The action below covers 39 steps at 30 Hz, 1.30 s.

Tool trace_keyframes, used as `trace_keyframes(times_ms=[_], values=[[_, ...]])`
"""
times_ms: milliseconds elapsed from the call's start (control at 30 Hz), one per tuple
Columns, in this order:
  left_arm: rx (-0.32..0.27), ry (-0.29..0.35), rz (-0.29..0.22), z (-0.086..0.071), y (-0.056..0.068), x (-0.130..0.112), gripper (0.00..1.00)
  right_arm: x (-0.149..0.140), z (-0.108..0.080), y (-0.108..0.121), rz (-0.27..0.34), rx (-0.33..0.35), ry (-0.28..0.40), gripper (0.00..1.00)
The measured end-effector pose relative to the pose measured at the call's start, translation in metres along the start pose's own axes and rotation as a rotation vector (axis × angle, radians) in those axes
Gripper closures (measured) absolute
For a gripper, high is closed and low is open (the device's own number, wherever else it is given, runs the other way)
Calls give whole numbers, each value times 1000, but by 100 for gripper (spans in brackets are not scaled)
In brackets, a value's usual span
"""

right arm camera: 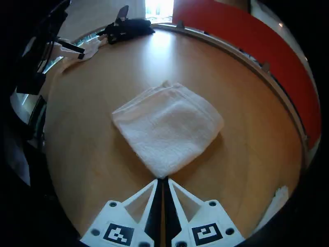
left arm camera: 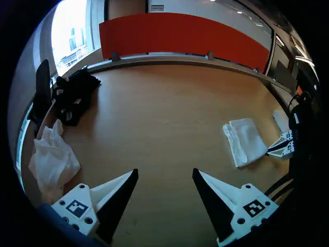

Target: Fold towel

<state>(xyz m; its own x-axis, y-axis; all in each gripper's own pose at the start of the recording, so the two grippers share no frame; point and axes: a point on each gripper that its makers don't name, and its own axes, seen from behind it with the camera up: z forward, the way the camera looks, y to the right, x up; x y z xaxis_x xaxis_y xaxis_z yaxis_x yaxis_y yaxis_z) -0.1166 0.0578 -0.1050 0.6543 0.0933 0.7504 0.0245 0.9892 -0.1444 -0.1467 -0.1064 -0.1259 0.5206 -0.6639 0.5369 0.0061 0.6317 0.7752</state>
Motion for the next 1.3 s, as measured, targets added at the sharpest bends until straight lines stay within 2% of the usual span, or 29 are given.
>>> trace_keyframes(times_ms=[300,800,1000,1300], values=[[-6,9,0,1,2,4,2,34,-25,19,-26,-49,37,93],[-6,27,-3,-1,3,11,2,113,-76,41,-69,-89,146,93],[-7,31,0,-2,5,13,2,125,-96,56,-58,-113,174,93],[-13,38,8,-2,9,17,2,119,-127,96,-30,-180,177,93]])
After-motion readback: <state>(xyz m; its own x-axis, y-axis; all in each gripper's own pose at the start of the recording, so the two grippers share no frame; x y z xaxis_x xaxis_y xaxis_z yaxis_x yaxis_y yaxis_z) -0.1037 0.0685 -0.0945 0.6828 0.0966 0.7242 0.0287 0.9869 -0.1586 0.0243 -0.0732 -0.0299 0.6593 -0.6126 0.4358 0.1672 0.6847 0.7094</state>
